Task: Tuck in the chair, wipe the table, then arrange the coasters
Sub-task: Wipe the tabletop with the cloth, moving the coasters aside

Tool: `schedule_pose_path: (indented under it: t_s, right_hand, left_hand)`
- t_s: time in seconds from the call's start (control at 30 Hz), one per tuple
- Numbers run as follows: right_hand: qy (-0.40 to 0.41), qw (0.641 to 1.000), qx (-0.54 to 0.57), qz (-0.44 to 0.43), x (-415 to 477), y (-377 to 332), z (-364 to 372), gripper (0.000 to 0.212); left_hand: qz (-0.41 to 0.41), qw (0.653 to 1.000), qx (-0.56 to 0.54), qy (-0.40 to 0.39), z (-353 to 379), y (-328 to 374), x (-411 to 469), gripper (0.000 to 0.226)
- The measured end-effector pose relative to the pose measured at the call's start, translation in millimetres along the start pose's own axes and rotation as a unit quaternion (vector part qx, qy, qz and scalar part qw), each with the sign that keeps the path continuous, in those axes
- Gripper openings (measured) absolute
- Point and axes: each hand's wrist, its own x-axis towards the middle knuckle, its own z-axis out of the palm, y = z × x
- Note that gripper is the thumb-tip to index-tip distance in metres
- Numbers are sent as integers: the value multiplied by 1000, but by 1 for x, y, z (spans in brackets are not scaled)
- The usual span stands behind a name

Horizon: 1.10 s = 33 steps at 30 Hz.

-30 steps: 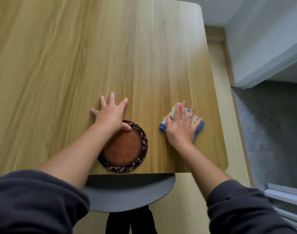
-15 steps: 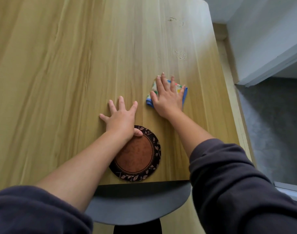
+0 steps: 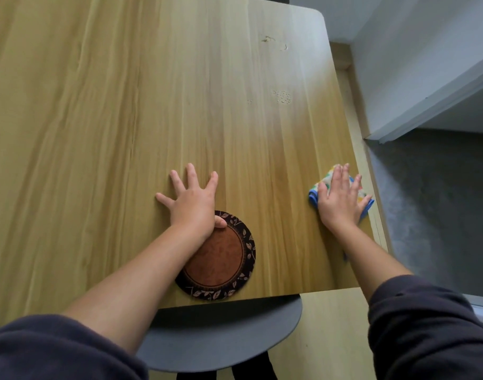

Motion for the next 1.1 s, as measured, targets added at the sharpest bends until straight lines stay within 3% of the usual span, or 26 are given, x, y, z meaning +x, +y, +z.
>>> schedule_pose_path:
  t_s: [0.27,0.7,1.1]
  right_hand:
    - [-14,998,-18,-57,47,-7,-14,63]
    - [-33,986,-22,-163,198,-67,-53,63]
    - [-43,978,-37,-200,177,-82,-55,64]
  left_hand:
    - [-3,1000,5,-11,0,0,2,113]
    - [-38,999,15,-1,12,-5,6,121]
    - [-55,998,7,-8,11,-5,7,121]
